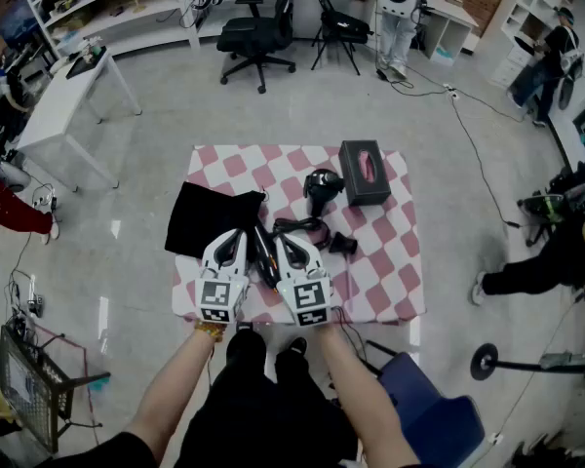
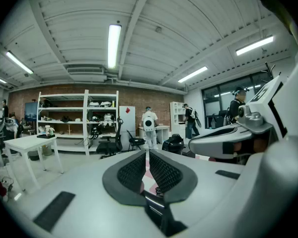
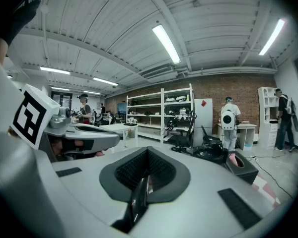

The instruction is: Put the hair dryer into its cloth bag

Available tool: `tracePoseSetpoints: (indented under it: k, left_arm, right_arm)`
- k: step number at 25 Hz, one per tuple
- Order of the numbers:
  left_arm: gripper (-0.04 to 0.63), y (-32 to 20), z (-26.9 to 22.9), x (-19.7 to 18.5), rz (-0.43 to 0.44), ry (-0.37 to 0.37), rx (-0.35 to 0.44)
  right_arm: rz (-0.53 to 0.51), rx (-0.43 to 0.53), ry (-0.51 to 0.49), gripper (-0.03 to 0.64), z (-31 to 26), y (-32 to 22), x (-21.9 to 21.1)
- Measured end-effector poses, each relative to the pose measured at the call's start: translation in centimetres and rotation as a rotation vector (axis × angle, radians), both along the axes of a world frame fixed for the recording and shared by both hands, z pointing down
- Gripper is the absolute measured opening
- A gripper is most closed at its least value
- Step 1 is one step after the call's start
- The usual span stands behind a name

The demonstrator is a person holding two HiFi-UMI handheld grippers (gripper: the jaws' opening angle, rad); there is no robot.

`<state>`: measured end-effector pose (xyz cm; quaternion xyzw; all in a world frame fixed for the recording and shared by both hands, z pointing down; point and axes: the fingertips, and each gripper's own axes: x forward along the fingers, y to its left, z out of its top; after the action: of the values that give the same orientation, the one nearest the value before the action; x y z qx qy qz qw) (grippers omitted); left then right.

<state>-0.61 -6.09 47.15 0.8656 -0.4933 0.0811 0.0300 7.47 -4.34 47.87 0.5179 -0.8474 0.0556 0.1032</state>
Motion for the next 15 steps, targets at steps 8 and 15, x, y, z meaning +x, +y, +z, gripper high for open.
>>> tracePoseSetpoints:
  k: [8,15]
  left_arm:
    - [0.148,-4.3,8.1,0.0,0.078,-0.071,-0.208]
    - [0.198,-7.1,14.6,0.4,0.09,-0.127,-0.37]
  right_arm:
    - [-0.028,-0.009,0.047,0.018,2.0,-1.3,-0.7]
    - [-0.036,-0.034,0.107,0.037,4.6,-2.8,-1.0]
